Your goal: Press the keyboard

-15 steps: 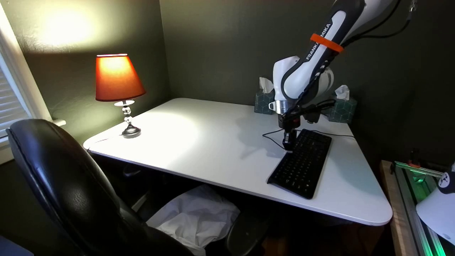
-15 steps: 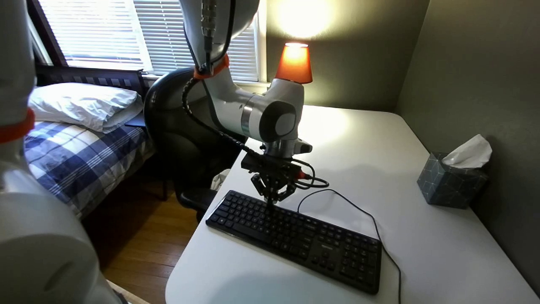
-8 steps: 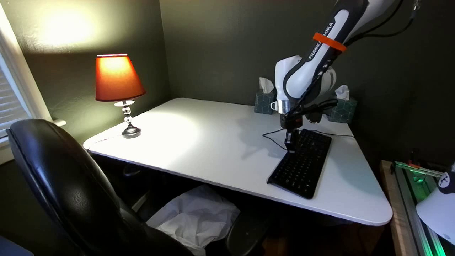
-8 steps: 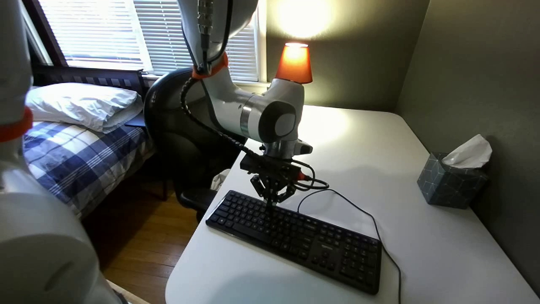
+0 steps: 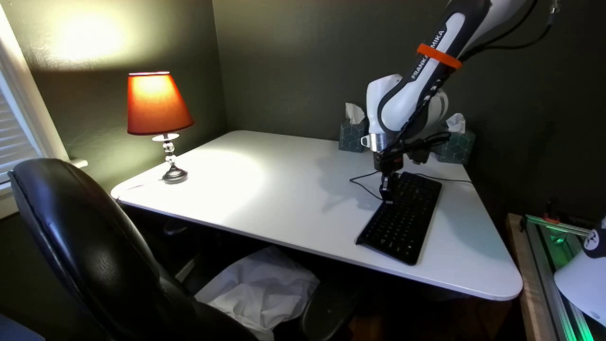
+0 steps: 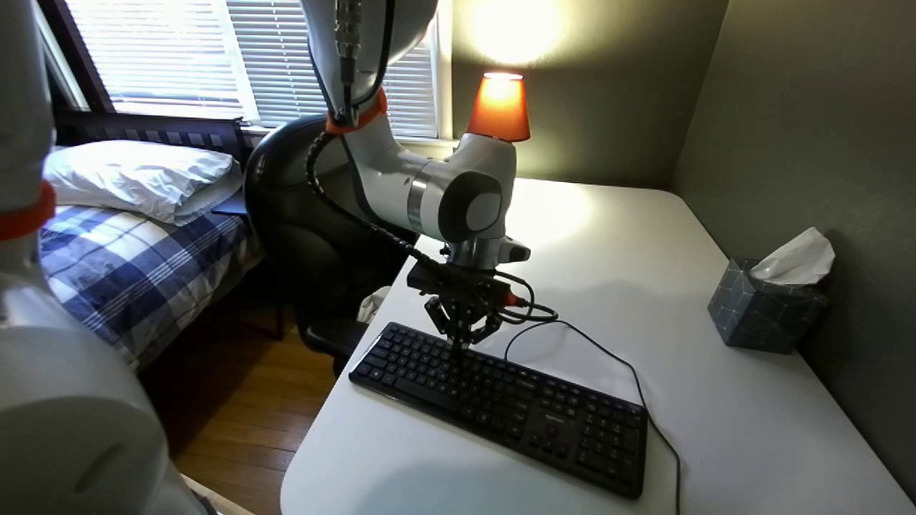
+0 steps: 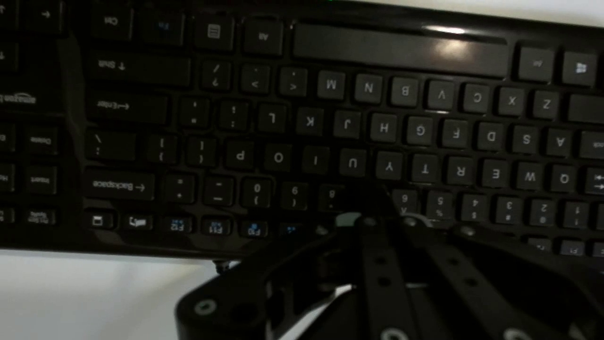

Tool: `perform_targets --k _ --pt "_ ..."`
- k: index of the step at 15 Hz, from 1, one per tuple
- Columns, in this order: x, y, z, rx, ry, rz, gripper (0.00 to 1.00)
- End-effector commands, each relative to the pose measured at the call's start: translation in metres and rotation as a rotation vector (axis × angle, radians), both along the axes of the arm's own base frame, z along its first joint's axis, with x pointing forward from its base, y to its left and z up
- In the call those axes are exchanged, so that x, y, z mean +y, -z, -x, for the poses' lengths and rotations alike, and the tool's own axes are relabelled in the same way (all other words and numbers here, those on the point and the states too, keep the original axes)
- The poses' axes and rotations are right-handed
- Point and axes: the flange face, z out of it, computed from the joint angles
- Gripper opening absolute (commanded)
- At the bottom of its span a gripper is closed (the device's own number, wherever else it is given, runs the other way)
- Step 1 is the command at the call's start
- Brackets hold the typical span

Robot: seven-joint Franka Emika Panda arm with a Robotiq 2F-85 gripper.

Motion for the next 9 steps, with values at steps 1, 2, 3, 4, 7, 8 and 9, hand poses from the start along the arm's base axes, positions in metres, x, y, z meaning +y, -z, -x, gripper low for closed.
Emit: perform_targets --k 1,2,3,4,7,8,9 --pt "0.0023 0.0004 0.0022 0.013 0.004 -0.004 0.00" --pt "0.0025 0.0007 0.0020 0.015 0.001 -0.006 0.00" --pt "0.0026 0.0012 0.0015 0.017 0.001 -0.005 0.00" --pt "0.0025 0.0018 0.0010 0.017 0.002 -0.005 0.00" --pt "0.0022 0.0031 -0.0005 0.020 0.001 -0.009 0.00" --pt "0.0017 0.0042 -0.0010 0.023 0.004 -0.005 0.00" --pt "0.0016 0.0048 -0.0014 0.024 0.003 -0.008 0.00"
